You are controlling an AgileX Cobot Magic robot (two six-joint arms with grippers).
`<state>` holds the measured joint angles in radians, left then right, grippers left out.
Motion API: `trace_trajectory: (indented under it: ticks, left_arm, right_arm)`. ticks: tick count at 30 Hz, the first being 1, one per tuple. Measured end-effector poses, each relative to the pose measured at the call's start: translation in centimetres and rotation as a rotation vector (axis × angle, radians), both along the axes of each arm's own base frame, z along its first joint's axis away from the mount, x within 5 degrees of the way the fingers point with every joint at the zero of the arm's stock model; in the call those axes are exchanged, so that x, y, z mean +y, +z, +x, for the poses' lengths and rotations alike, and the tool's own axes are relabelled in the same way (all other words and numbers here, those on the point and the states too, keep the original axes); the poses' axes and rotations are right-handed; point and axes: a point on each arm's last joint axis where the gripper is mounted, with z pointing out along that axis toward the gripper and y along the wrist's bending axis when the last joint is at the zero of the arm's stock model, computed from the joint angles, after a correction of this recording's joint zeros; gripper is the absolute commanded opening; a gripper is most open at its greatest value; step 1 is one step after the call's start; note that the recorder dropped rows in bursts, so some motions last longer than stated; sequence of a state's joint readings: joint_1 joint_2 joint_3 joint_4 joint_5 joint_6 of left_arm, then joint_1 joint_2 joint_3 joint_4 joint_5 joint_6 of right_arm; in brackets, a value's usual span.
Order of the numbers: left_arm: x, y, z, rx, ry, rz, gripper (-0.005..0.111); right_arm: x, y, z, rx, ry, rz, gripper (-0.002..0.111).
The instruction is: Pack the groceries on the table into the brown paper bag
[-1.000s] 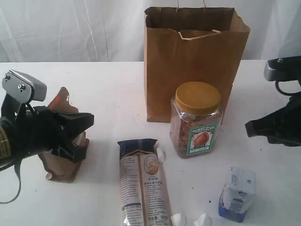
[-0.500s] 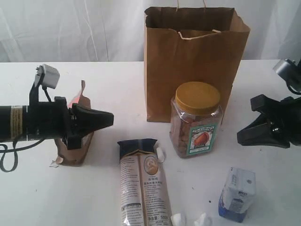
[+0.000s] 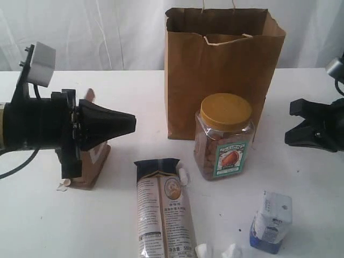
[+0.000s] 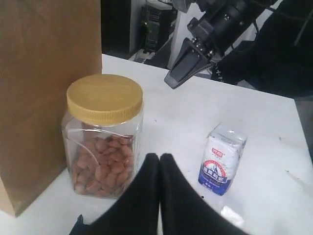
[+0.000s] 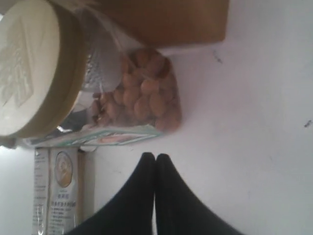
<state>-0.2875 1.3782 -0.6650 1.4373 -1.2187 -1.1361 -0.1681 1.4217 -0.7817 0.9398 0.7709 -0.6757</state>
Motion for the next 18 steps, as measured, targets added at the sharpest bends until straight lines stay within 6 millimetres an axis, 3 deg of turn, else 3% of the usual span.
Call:
trace_trajectory:
  ticks: [7,11,14,18]
  left_arm:
    - [-0.3,0.4,0.3,-0.049,0.061,-0.004,0.0]
    - [-2.1,-1.6,1.0,-0.119,0.078,0.072,0.0]
    - [-2.4,-3.7,2.0,-0.029,0.101,0.084,0.0]
    - [-2.3,-6.0,3.9,0.074,0.128,-0.034,0.0]
  right_arm:
    - [-0.3,-0.2,0.4,-0.016,-0.037,-0.023,0.0]
    - [-0.4,-1.2,1.0,0.02,-0.063,0.011,0.0]
    - [0.1,-1.4,1.8,0.036,-0.145,0.15,0.0]
    - [0.3,-1.1,1.9,0.033,-0.157,0.198,0.0]
